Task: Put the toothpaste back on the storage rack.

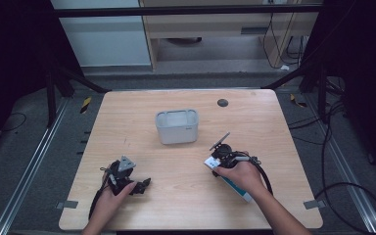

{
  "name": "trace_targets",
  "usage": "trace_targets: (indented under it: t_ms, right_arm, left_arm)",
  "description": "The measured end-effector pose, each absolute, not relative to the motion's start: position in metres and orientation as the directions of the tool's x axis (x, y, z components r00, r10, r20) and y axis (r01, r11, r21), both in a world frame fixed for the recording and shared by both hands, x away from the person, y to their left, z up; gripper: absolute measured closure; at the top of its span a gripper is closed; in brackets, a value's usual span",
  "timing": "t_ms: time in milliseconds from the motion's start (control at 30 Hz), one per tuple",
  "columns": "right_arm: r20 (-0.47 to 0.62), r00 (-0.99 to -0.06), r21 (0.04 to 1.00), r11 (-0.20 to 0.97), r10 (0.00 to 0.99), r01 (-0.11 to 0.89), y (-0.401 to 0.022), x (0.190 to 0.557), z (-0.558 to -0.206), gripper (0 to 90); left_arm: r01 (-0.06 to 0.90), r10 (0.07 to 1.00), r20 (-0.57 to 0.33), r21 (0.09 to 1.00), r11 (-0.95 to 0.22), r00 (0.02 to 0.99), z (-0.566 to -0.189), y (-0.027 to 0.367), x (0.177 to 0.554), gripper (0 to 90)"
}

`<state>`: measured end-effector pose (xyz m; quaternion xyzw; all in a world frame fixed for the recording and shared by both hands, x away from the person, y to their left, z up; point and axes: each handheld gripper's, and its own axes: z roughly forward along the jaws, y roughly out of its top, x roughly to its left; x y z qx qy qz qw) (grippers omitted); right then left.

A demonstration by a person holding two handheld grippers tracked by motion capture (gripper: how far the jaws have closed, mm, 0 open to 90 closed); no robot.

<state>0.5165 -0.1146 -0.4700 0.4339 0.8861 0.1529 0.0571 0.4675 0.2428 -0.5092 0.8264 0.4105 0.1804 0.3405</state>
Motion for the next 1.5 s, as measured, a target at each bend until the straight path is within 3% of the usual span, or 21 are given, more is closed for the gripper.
trace_targets:
  t_ms: [600,1500]
  right_arm:
    - [-0.032,-0.627,0.330,0.600,0.779,0.729,-0.114,0.513,-0.470,59.6]
    - [-0.001,-0.617,0.361,0.576,0.787,0.734,-0.123,0.511,-0.460,78.2]
  left_arm:
    - [0.556,0.801,0.018,0.711,-0.431,0.599,-0.509,0.243,0.468,0.0]
    - [0.555,0.801,0.018,0.711,-0.431,0.598,-0.509,0.243,0.468,0.0]
